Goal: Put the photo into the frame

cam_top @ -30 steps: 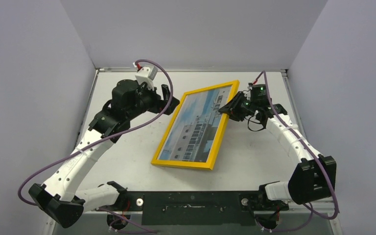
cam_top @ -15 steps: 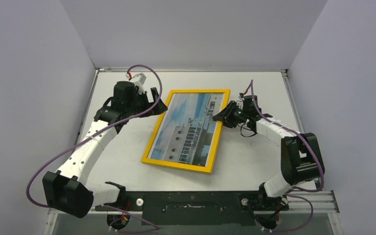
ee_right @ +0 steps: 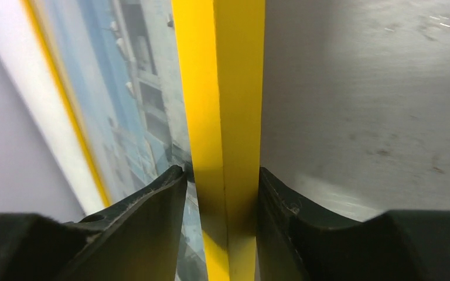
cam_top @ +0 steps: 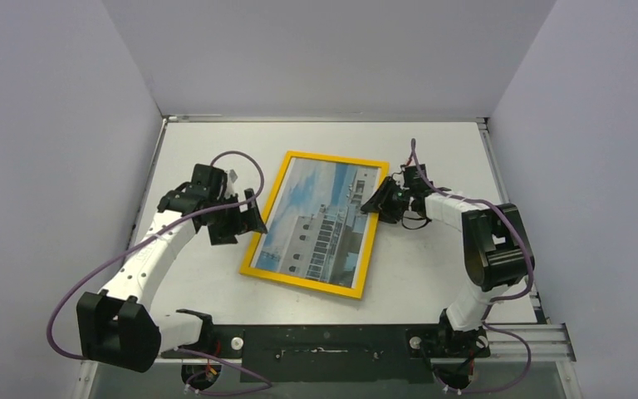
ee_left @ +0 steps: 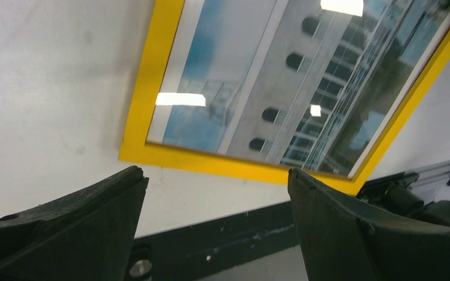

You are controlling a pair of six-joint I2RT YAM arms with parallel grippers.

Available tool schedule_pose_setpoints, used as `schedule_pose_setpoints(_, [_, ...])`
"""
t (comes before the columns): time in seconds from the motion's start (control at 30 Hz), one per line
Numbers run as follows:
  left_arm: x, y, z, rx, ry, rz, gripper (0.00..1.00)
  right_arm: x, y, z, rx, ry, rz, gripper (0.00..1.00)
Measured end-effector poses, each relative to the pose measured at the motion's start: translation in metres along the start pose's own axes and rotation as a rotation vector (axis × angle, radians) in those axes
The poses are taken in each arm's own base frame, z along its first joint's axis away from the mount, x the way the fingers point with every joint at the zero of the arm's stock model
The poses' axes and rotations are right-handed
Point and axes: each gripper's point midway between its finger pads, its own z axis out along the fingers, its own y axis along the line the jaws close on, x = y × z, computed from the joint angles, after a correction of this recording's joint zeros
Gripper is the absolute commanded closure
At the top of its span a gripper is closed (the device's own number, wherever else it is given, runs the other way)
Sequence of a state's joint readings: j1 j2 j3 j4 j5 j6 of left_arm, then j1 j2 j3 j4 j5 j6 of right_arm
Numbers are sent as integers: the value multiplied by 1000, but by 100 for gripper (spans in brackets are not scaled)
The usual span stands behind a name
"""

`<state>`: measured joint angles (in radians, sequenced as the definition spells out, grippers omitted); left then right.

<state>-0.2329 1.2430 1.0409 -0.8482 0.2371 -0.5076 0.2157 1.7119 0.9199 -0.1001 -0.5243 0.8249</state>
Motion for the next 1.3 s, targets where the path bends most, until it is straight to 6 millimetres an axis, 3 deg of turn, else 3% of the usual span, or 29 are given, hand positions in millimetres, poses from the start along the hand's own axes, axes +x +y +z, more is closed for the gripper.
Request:
schedule_pose_setpoints(0.13, [48, 19, 1, -36, 146, -40, 10, 10, -28, 2, 125, 27, 12, 42])
schedule_pose_setpoints(0.23, [79, 30, 3, -53, 250, -76, 10, 8, -32, -3, 163, 24, 8, 33])
schedule_pose_setpoints(0.43, [96, 31, 6, -52, 337, -111, 10, 6, -45, -16, 274, 16, -12, 25])
schedule_pose_setpoints(0.5, [97, 29, 9, -43, 354, -121, 22, 4, -52, -24, 330, 8, -19, 25])
schedule_pose_setpoints(0.6, [98, 27, 14, -37, 374, -144, 60, -5, -51, -36, 384, -12, -39, 29])
schedule_pose_setpoints(0.67, [99, 27, 19, -40, 396, -157, 74, -19, -41, -42, 389, -46, -57, 31])
schedule_pose_setpoints(0.9, [111, 26, 27, -64, 458, -132, 82, -77, 6, -55, 342, -204, -110, 32])
schedule_pose_setpoints(1.03, [127, 27, 28, -103, 496, -112, 82, -99, 10, -40, 351, -222, -112, 34])
schedule_pose_setpoints(1.17, [147, 31, 34, -171, 550, -66, 83, -121, 6, -3, 366, -202, -108, 41])
schedule_pose_setpoints(1.3, [148, 43, 47, -250, 560, -65, 83, -133, -5, 30, 385, -180, -98, 43])
